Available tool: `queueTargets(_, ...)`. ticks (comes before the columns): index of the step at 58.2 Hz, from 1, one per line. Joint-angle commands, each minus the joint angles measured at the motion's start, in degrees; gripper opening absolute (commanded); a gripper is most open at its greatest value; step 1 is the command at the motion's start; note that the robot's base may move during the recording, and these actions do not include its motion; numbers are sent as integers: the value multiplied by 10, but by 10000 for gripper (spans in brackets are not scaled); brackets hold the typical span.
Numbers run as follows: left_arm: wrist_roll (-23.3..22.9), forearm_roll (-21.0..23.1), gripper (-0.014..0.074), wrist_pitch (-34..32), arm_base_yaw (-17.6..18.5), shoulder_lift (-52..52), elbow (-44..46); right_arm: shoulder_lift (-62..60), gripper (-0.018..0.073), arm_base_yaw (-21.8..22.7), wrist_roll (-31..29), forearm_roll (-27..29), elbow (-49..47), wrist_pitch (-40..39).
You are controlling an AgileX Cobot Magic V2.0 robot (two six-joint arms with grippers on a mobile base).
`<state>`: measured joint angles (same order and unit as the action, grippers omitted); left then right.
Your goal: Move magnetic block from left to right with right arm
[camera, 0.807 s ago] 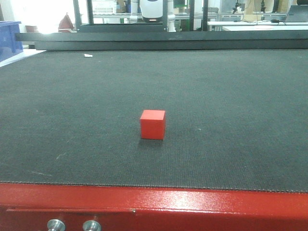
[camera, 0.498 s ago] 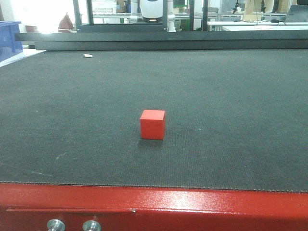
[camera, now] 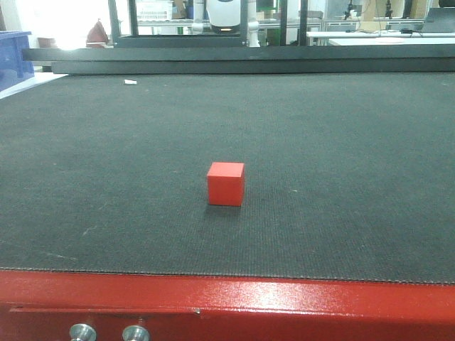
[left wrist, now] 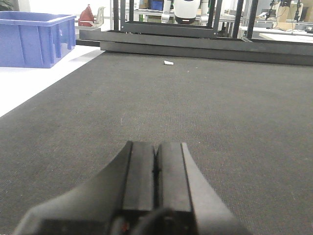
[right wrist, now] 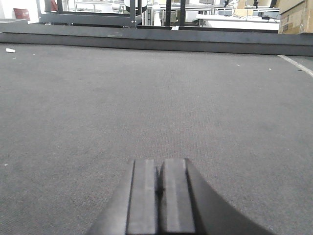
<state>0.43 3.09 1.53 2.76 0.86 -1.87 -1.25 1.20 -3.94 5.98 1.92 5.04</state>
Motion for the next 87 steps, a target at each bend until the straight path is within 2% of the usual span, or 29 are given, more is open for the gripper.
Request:
queueTargets(1, -4, 1, -126, -48, 4, 5, -5, -6, 65, 2, -2, -3, -1, -47)
queueTargets(10, -4, 1, -126, -48, 4, 5, -5, -6, 65, 2, -2, -3, -4, -105)
queueTargets(15, -4, 1, -126, -48, 4, 5, -5, -4, 65, 2, -2, -3, -23, -104)
queueTargets(27, -4, 1, -126, -48, 4, 5, -5, 47, 65, 2, -2, -4, -127, -11)
queueTargets(48, -4, 1, -126, -48, 4, 5, -5, 253, 65, -1, -2, -4, -283, 128)
queueTargets(55, -4, 1, -126, -48, 4, 5, -5, 322, 69, -36, -1, -4, -322, 176)
queueTargets(65, -4, 1, -126, -48, 4, 5, -5, 410, 72, -124, 1, -6, -361, 215)
queueTargets(68, -4, 1, -126, -48, 4, 5, -5, 443, 97, -149, 16, -7, -372, 225)
queueTargets(72, -4, 1, -126, -48, 4, 5, -5, 487, 176, -180, 47, -12, -387, 231)
queueTargets(78, -4, 1, -126, -48, 4, 5, -5, 551, 418, -229, 110, -40, -406, 224)
queueTargets(84, -4, 1, -126, -48, 4, 5, -5, 612, 644, -276, 215, -75, -433, 225)
queueTargets(87, -4, 1, -126, -48, 4, 5, -5, 646, 636, -297, 269, -97, -451, 230)
